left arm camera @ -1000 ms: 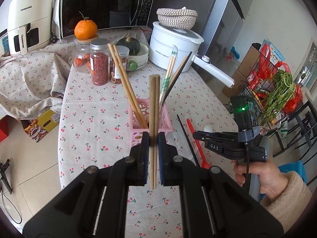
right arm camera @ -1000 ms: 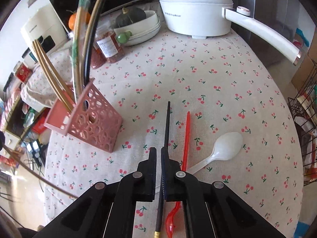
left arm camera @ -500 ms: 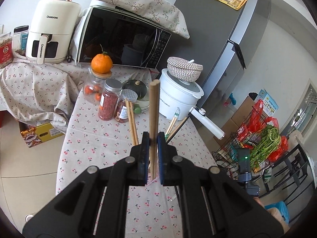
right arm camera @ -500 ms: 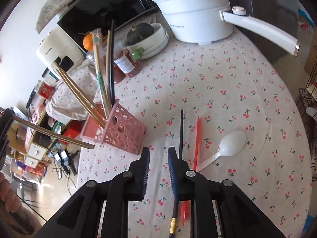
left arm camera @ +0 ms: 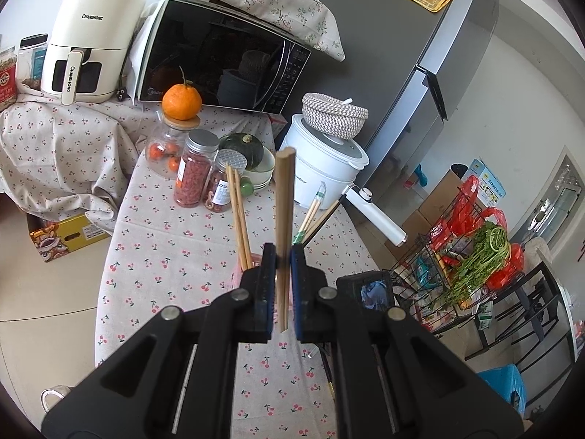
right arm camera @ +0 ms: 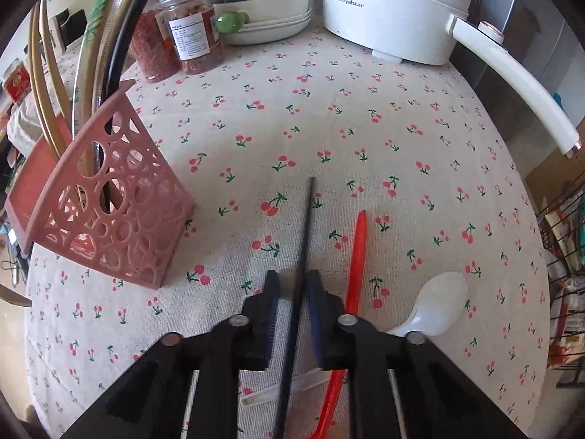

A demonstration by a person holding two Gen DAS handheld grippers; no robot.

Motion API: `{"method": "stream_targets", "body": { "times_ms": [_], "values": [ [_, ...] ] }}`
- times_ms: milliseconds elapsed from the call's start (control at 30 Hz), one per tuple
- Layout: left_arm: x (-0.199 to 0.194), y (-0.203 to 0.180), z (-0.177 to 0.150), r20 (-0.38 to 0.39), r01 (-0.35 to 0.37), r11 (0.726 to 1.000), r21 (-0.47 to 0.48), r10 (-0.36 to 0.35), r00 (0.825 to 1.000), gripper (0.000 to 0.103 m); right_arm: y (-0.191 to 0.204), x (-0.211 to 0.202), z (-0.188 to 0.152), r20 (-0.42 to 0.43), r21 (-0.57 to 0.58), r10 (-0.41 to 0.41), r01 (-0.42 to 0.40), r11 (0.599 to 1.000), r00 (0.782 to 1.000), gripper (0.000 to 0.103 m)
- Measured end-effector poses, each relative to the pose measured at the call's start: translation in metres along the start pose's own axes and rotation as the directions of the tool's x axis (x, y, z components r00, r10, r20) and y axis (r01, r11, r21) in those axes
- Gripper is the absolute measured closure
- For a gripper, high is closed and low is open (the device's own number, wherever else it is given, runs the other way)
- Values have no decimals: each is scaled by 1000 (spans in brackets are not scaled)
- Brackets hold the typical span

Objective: Organize utensils
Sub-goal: 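Open the left tool over the pink basket while the right tool carries the black chopstick, then lower the black chopstick into the pink basket and open the right tool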

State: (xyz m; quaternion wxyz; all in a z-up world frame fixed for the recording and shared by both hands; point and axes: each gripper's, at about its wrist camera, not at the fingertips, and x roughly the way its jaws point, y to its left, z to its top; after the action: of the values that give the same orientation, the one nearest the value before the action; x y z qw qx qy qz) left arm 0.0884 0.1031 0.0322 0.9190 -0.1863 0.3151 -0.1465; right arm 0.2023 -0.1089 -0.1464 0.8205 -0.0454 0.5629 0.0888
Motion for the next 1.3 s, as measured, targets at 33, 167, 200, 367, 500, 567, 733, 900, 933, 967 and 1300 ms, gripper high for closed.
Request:
{"method": "stream_targets", "body": {
  "times_ms": [33,167,200,367,500,567,733,900,933,967,1300],
  "values": [
    [-2,2,1,19,-3,1000,-11,3,1000,94,0,-1,0,2,4,-3,3,1000,1000,97],
    [-13,7,5,142,-12,998,-64,21,990,94,-13,-21,-3,62,72,61,-66,995,996,98],
    [-13,8,6,162,-13,997,-74,25,986,94,-17,-31,-3,91,89,78,-86,992,993,98],
    [3,6,7,162,-10,996,-83,24,986,94,-32,-87,-4,235,129,142,-176,976,962,98],
    [26,-1,5,113,-38,998,-54,44,993,94,-42,-118,-7,315,147,179,-234,961,932,98],
    [34,-4,3,90,-63,997,-36,66,994,94,-44,-128,-6,348,156,187,-253,955,919,98],
    [59,-6,-2,47,-106,994,-1,106,993,94,-50,-151,-7,414,159,202,-289,944,888,98],
    [87,-5,-8,-35,-140,990,32,141,989,94,-51,-167,-8,460,142,217,-313,939,861,98],
    [94,-4,-10,-57,-146,988,43,148,987,90,-50,-171,-8,470,137,219,-316,939,855,98],
    [99,-2,-11,-78,-153,987,49,157,985,87,-50,-176,-8,479,132,220,-317,939,850,98],
    [79,9,-11,-97,-153,988,-35,149,984,42,-50,-232,1,605,107,256,-395,912,754,98]
  ]
}}
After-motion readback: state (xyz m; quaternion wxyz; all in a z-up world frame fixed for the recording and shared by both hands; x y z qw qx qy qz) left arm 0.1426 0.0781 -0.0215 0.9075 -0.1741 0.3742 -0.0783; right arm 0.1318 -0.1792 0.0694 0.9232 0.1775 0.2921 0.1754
